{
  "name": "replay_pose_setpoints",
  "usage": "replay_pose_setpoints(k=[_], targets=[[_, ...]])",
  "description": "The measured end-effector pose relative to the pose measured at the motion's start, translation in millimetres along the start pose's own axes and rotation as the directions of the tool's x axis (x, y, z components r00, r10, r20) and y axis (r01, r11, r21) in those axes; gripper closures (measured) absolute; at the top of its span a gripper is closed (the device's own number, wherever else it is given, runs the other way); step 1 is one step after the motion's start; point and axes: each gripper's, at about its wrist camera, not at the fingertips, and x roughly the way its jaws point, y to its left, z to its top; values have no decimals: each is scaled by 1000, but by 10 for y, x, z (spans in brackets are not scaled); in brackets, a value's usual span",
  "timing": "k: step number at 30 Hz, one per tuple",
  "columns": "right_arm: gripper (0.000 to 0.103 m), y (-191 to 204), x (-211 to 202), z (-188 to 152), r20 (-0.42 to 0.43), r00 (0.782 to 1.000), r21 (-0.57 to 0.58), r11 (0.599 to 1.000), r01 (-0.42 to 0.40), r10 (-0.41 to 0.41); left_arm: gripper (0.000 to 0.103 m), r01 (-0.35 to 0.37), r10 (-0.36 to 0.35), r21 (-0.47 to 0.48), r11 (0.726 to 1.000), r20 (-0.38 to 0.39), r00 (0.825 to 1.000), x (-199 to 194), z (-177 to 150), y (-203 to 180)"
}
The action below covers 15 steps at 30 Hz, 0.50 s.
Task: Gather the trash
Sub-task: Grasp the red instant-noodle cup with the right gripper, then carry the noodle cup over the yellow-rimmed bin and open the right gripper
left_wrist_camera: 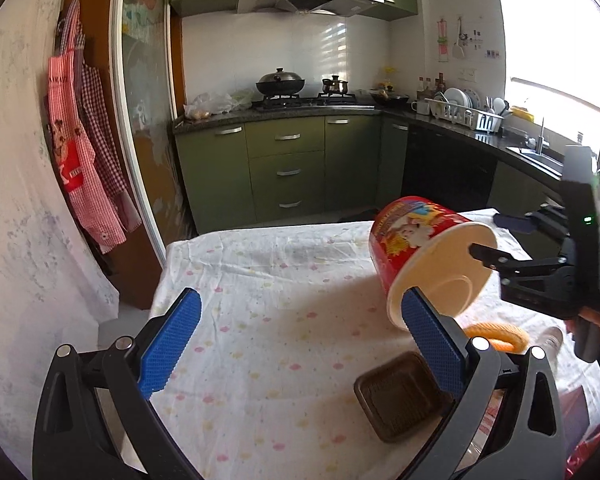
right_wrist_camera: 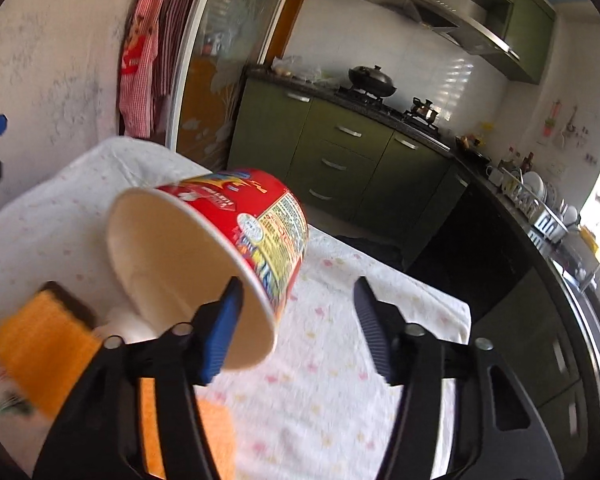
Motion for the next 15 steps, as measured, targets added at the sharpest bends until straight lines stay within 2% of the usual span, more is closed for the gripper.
replay_pose_setpoints(k=[1,2,3,4,5,8,9,11,14,15], targets=[[60,22,56,19,-1,1000,-14,1000,13,-13,4,-2,2,-5,1000,1,1000,45,-8,13],[67,40,111,36,-2,1000,-27,999,28,-28,4,-4,4,-10,1000,4,1000,67,-33,23],[83,51,162,55,2,999,-37,998,43,-43,4,-5,5,-17,1000,9,1000,106,-41,42],[93,55,202,66,9,998,-39,998,58,-58,4,-5,5,-23,1000,10,1000,145,-53,63],[98,52,224,74,23,997,-39,996,78,-77,4,-4,4,-25,1000,9,1000,157,-74,67],[99,56,201,78,96,986,-45,989,142,-137,4,1,-1,-28,1000,0,1000,218,-120,82],[100,60,160,82,135,976,-43,983,176,-169,4,2,-2,-28,1000,-3,1000,240,-132,79],[99,83,66,99,222,947,-49,967,250,-234,4,10,-11,-31,999,-9,1000,269,-144,84],[100,149,-122,100,381,865,-69,923,379,-327,4,19,-19,-30,999,-12,1000,288,-168,87],[100,175,-192,100,440,824,-74,900,429,-357,4,19,-19,-27,999,-14,1000,299,-176,83]])
